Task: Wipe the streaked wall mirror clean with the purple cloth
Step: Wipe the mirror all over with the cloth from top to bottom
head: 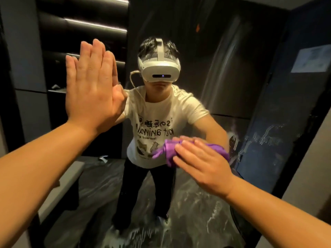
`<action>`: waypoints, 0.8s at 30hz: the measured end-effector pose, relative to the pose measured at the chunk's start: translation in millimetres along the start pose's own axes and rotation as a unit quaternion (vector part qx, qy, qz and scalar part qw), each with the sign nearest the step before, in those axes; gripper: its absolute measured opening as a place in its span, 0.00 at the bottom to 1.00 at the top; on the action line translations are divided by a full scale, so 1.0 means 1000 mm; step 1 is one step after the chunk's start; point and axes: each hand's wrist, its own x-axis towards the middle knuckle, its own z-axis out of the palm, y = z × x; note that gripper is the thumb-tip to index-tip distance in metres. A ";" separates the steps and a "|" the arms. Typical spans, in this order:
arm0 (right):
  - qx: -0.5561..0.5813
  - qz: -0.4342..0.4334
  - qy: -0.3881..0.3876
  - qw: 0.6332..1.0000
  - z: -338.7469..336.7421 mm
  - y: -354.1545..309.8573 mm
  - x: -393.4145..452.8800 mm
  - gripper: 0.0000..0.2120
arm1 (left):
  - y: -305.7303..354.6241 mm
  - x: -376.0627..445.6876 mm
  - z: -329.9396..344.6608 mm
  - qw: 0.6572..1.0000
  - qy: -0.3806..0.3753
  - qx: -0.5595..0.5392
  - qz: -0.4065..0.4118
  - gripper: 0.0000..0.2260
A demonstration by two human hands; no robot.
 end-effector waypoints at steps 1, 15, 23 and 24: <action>-0.014 -0.060 -0.044 0.997 0.011 -0.013 -0.023 0.19 | 0.001 0.000 -0.001 1.000 -0.003 0.003 -0.003 0.30; -0.028 0.146 0.014 0.989 -0.108 0.124 0.087 0.18 | 0.090 -0.001 -0.002 0.997 -0.053 -0.020 0.055 0.30; -0.053 0.187 0.085 0.977 -0.073 0.173 0.107 0.17 | 0.103 0.001 0.019 0.998 -0.025 0.019 0.056 0.30; -0.041 0.141 0.077 0.986 -0.061 0.154 0.085 0.16 | 0.103 0.001 0.020 0.998 -0.016 0.022 0.058 0.30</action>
